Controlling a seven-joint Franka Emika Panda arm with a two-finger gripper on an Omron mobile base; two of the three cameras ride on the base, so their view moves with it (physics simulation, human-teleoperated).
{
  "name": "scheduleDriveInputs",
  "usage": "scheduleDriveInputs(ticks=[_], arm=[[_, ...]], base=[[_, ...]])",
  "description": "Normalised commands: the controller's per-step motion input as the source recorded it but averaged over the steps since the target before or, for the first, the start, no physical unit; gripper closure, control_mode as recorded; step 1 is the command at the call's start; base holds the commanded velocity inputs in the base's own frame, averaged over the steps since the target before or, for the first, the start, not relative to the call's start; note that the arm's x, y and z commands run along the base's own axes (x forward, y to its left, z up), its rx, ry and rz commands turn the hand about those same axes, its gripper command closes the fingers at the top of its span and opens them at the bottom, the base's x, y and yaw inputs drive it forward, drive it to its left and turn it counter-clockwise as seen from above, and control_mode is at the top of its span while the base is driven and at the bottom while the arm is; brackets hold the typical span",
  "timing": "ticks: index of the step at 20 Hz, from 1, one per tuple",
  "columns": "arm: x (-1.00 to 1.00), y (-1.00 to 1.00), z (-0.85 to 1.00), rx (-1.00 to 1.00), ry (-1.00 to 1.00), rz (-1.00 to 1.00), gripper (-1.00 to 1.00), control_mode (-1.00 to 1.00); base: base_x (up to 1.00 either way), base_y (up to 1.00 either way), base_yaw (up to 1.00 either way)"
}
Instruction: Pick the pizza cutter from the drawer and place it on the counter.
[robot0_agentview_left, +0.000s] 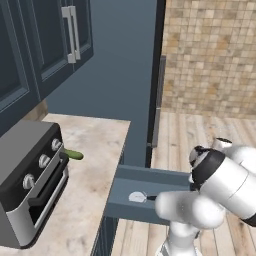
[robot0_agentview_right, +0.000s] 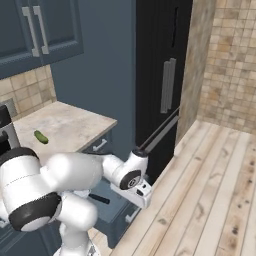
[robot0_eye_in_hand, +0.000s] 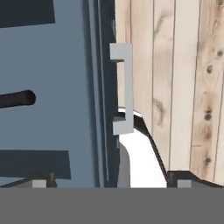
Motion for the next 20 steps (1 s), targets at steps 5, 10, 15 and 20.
scheduleDriveInputs(ticks=[5,10,15,20], arm=[[0.17,0.00,1.00,0.24,0.01,0.05,-1.00,-1.00],[0.44,0.45,1.00,0.08,0.06,-0.06,-1.00,-1.00],[0.56,0.64,0.55,0.00,0.34,-0.25,-1.00,-1.00],[0.36,0.26,-0.25,0.00,0.45,-0.40,-1.00,-1.00]], base=[[0.00,0.00,0.00],[0.00,0.00,0.00],[0.00,0.00,0.00],[0.00,0.00,0.00]])
